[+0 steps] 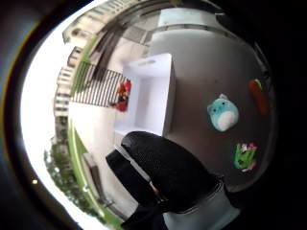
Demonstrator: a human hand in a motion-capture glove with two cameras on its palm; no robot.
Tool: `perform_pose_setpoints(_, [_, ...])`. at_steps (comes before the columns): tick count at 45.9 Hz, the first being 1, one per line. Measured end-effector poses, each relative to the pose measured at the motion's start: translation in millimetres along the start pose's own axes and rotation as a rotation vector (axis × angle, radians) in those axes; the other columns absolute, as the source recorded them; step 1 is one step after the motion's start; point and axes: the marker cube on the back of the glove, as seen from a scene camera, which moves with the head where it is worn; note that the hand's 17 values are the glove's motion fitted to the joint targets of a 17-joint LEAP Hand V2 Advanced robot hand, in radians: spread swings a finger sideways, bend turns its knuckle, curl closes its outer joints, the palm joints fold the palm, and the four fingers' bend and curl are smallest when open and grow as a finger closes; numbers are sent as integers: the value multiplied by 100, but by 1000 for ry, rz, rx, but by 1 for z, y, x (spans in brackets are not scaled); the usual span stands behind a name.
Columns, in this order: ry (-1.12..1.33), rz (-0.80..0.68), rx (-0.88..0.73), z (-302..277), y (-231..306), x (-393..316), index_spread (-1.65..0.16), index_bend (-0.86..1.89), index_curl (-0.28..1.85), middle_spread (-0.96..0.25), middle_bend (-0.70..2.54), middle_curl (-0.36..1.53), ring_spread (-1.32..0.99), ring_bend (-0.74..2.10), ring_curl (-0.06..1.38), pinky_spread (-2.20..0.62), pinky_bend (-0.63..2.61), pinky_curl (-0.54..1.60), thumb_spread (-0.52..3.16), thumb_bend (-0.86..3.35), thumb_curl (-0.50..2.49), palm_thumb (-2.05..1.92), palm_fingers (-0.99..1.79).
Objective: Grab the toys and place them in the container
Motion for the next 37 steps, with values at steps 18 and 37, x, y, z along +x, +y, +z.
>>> perform_pose_setpoints(18, [80,112,27,37,104,199,-19,21,33,-5,20,28,-24,19,15,1,41,26,94,-12,9,-17,3])
perform_pose_setpoints(37, [-10,283,-140,213,186,276,-21,25,41,-8,16,30,-15,7,11,8,65,34,87,-11,12,-16,-9])
